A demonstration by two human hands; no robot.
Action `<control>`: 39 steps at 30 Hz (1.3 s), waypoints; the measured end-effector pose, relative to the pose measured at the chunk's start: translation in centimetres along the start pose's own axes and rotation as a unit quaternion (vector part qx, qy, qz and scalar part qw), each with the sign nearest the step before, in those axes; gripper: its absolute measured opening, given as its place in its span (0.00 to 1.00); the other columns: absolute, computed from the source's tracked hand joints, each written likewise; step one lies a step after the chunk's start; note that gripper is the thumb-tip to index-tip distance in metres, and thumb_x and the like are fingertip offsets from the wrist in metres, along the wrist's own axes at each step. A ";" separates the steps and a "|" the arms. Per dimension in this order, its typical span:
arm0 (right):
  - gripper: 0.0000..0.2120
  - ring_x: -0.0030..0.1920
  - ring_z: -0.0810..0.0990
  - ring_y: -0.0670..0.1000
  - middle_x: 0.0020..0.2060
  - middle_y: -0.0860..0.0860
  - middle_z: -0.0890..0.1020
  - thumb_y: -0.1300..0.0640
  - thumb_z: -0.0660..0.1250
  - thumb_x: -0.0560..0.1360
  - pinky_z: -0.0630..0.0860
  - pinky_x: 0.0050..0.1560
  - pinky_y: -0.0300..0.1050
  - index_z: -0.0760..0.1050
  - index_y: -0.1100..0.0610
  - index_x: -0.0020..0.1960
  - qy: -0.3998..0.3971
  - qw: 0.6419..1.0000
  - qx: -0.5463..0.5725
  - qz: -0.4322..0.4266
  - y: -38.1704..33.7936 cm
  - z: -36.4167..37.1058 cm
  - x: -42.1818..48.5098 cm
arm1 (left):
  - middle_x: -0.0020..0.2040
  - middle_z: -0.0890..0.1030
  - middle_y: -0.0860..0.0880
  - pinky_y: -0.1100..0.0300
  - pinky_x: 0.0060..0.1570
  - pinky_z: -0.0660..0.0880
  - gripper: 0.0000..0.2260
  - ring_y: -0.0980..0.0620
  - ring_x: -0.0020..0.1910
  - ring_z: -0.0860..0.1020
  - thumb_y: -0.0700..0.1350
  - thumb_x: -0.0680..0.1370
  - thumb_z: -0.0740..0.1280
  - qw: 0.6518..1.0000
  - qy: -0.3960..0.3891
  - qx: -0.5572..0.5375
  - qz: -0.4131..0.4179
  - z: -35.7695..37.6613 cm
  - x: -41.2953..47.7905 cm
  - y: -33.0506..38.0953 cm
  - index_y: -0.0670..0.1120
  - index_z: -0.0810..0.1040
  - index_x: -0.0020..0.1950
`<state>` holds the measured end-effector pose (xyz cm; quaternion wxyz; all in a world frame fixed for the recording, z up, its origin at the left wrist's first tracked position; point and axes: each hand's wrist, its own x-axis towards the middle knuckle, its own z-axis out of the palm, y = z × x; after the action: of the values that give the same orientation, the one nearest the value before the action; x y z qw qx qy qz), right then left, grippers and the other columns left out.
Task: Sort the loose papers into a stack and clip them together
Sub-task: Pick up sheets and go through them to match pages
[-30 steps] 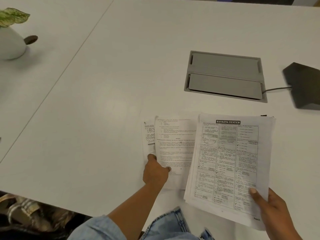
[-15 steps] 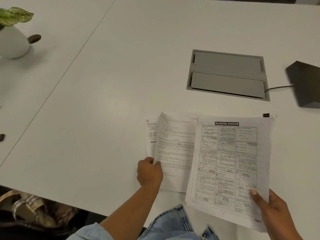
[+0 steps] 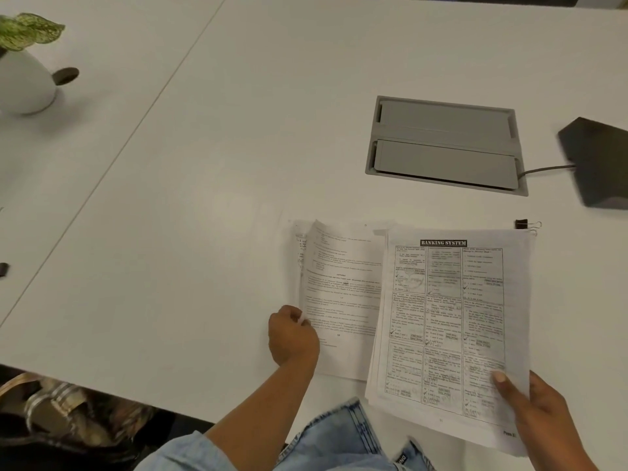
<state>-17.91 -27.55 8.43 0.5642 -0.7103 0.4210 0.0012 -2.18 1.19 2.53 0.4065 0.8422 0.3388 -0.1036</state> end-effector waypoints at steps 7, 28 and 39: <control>0.06 0.38 0.86 0.47 0.37 0.39 0.87 0.59 0.68 0.77 0.75 0.40 0.43 0.81 0.50 0.48 -0.003 1.000 0.016 0.001 0.0 -0.3 0.0 | 0.56 0.81 0.45 0.58 0.55 0.75 0.15 0.47 0.52 0.79 0.37 0.78 0.70 0.994 -0.100 -0.040 0.017 -1.4 2.1 -1.6 0.42 0.78 0.65; 0.09 0.47 0.87 0.54 0.47 0.53 0.88 0.61 0.66 0.79 0.81 0.49 0.52 0.81 0.56 0.57 -0.052 0.996 0.063 0.018 -1.0 -0.3 0.8 | 0.47 0.89 0.53 0.61 0.37 0.83 0.08 0.51 0.43 0.87 0.46 0.73 0.75 0.942 -0.176 -0.267 0.098 -11.4 0.6 2.5 0.51 0.85 0.51; 0.03 0.42 0.87 0.54 0.43 0.53 0.88 0.56 0.70 0.74 0.79 0.36 0.45 0.84 0.52 0.45 -0.119 0.988 0.099 0.020 -3.7 2.9 1.0 | 0.52 0.88 0.50 0.47 0.51 0.81 0.07 0.47 0.49 0.87 0.48 0.80 0.68 0.909 -0.336 -0.228 0.095 -7.0 -5.3 6.1 0.54 0.86 0.53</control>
<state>-13.71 -25.75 9.85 0.6775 -0.6371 0.3632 0.0555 -2.87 1.22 13.17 0.6854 0.6699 0.1155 -0.2609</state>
